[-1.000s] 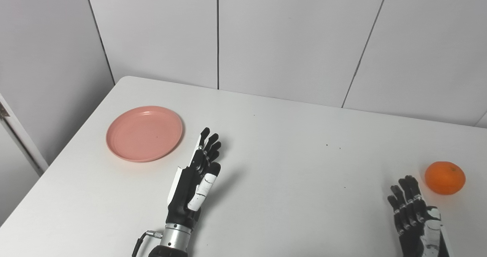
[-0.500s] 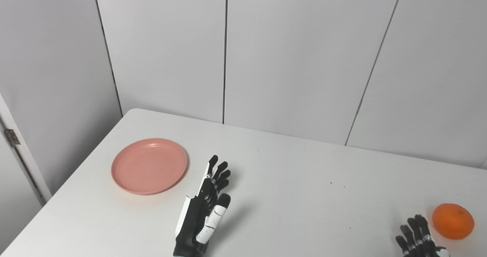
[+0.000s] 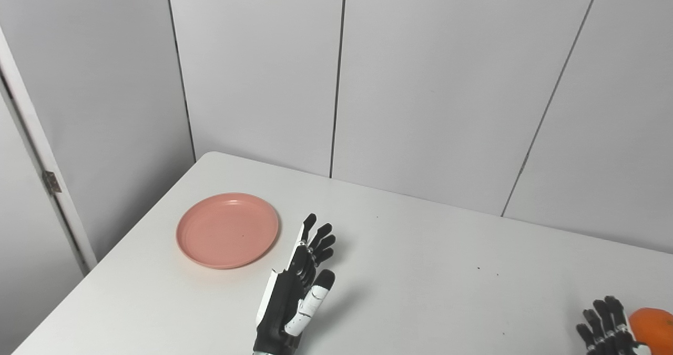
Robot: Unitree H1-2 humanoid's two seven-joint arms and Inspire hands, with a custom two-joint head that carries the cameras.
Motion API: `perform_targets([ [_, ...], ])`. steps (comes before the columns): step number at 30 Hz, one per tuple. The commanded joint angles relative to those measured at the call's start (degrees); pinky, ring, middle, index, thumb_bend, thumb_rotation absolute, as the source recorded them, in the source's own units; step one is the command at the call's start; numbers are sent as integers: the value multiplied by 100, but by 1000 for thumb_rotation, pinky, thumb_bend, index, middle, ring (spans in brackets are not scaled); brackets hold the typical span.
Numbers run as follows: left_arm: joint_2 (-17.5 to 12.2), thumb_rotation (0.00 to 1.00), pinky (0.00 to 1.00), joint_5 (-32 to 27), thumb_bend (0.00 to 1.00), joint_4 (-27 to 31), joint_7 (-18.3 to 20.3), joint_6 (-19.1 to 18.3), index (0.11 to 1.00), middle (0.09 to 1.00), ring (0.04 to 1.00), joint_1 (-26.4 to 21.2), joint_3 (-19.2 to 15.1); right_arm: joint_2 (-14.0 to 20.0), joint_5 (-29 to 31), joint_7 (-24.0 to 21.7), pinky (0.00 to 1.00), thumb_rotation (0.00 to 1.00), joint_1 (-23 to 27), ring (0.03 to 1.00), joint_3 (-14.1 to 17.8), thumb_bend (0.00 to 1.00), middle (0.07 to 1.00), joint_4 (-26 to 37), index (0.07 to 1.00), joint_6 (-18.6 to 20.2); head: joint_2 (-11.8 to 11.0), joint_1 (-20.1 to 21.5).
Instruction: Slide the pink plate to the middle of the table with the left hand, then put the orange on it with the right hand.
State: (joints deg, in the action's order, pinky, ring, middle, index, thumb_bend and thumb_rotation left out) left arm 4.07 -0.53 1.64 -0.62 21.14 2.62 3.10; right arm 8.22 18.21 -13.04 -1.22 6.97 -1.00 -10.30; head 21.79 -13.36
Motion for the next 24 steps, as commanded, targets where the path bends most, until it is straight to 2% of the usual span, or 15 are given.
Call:
perform_targets([
  [1, -54, 777, 935, -311, 736, -406, 99, -369, 1000, 957, 937, 580, -59, -291, 63, -115, 1000, 1000, -778, 998, -134, 827, 1000, -492, 996, -147, 18, 14],
  [6, -22, 801, 975, -739, 906, 346, 88, -1192, 986, 960, 950, 475, -126, -296, 57, -92, 1000, 1000, -844, 1000, -171, 869, 1000, -379, 997, -95, 56, 30],
  [13, -200, 875, 997, -1279, 874, 1322, 82, -2567, 1000, 991, 977, 79, -350, -325, 38, -65, 1000, 1000, -878, 1000, -192, 897, 1000, -325, 999, -104, 57, 50],
  [19, -344, 891, 987, -1488, 902, 1863, 16, -3330, 1000, 979, 968, -274, -655, -350, 5, -60, 1000, 1000, -881, 1000, -216, 890, 1000, -306, 999, -106, 44, 78],
  [24, -604, 920, 1000, -1874, 919, 2372, -21, -4160, 1000, 982, 973, -659, -931, -366, -28, -62, 1000, 1000, -861, 1000, -232, 887, 1000, -349, 995, -158, 3, 77],
])
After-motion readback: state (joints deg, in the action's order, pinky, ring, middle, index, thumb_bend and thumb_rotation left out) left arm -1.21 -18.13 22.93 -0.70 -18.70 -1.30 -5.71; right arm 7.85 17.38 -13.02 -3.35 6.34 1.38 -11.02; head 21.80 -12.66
